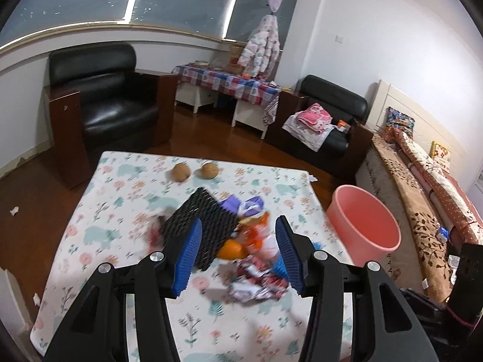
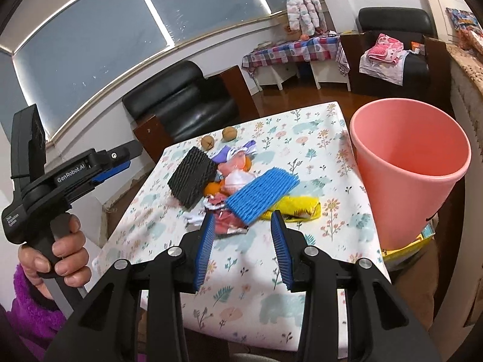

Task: Collect trash
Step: 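Grasp the blue foam net with the right gripper while the left grasps the black foam net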

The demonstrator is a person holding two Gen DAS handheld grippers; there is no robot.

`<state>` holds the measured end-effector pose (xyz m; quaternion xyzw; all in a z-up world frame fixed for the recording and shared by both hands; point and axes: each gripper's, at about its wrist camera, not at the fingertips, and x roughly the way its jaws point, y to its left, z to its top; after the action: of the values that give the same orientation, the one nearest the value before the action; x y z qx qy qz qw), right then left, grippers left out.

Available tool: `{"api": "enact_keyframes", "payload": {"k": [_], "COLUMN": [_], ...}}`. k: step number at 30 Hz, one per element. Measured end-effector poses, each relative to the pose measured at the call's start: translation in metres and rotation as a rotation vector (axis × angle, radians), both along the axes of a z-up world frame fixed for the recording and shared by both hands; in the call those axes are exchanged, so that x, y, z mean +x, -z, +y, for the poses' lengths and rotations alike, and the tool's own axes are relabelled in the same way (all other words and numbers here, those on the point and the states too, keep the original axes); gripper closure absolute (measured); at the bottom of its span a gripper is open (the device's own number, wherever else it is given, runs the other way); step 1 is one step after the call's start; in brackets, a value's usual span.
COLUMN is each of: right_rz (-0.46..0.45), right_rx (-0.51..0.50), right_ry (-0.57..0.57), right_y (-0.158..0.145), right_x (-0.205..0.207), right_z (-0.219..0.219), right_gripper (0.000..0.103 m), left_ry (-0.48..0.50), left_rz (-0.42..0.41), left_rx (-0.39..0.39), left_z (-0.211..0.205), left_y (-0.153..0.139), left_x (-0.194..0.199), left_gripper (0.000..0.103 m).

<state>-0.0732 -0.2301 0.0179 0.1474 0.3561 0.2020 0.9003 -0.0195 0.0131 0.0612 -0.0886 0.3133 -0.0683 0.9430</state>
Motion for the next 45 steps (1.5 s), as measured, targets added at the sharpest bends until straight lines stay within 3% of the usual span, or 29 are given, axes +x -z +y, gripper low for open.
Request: {"api": "enact_keyframes", "payload": {"k": [15,26,29,34,40,45], "right_rz": [-0.031,0.069,0.080,0.104,0.130,0.159], "right_rx": [-0.038,-0.026,-0.017,0.000,0.010,0.028], "right_ry": [-0.071,-0.064,-0.031,0.002,0.012,0.025], "right_y": [-0.007,0.018,0.023,0.028,0.034,0.040], "right_x": [-0.006,0.024,0.036,0.054,0.068,0.076], "right_z": [0.024,0.029,0.024,0.016,0.013,0.009], "right_gripper": [0.064,0.064,0.051,0.050,0.050,0.050], "left_ry": [-0.094,-0.037,-0.025,-0.015,-0.007,0.023], "left_rz": [0.069,0.110,0.100,0.123,0.162,0.189], "left_rx": [0.011,0.014,0.027,0.024,0.004,-0.042], "left_z": [0.045,0.049,0.050,0.057,0.063,0.065], "left_y": [0.028,0.053,0.056,0.067,0.084,0.094], "left_x": [-0.021,0.029,0.045,0.073,0.094,0.099], "left_gripper": [0.053,0.053,0.053,0.053,0.062,0.093]}}
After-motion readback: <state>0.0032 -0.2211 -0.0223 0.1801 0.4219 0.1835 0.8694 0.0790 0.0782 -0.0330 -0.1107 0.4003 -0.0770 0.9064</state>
